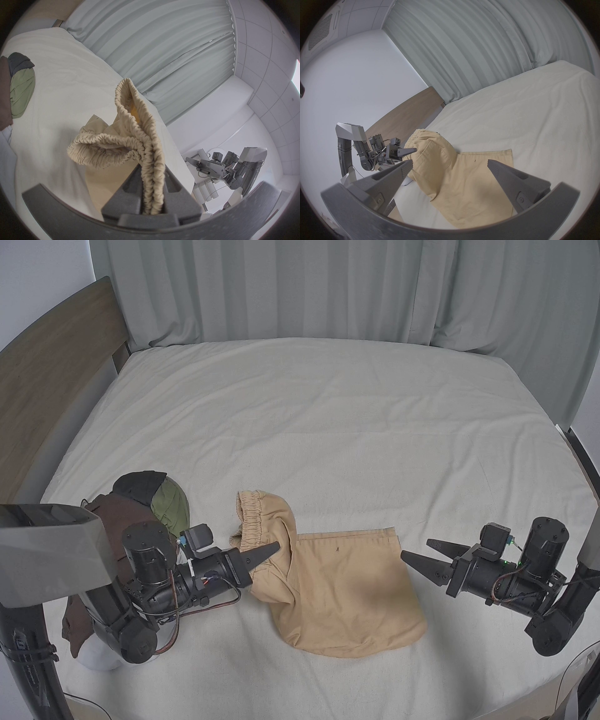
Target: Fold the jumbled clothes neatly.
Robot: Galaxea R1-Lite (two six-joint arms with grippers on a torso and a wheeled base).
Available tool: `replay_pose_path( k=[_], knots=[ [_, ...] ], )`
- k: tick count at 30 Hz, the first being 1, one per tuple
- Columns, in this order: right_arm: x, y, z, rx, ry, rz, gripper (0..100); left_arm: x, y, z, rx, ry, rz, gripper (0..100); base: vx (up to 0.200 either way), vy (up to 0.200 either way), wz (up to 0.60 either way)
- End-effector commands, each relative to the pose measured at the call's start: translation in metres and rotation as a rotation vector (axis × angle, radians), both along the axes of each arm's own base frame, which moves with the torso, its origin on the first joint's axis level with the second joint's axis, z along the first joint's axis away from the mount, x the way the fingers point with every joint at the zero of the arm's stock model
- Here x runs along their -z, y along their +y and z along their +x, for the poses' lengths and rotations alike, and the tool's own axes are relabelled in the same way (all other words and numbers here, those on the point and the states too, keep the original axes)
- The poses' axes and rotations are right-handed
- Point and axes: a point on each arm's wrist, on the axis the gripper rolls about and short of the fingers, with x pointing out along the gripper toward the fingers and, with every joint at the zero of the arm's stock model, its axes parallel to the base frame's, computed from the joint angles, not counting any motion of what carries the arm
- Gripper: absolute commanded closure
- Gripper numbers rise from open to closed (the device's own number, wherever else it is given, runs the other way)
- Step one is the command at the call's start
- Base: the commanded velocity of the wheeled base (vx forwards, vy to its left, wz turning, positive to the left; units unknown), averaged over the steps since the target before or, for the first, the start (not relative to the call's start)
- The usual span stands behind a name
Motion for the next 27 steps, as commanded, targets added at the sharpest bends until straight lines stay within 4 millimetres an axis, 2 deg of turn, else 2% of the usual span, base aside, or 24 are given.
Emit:
replay_pose_path(
  k=[1, 13, 27],
  knots=[
    [-0.002, -0.003, 0.003, 0.013, -0.01, 0.004, 0, -0.001, -0.003, 0.001, 0.006, 0.002, -0.012, 100, 0.0, 0.0, 0.0],
    [-0.009, -0.015, 0.016, 0.067, -0.048, 0.02, 0, 0.007, -0.027, -0.003, 0.078, 0.052, -0.043, 100, 0.0, 0.0, 0.0],
    [-0.011, -0.021, 0.02, 0.076, -0.061, 0.025, 0, 0.025, -0.057, -0.001, 0.137, 0.158, -0.1, 100, 0.0, 0.0, 0.0]
  ],
)
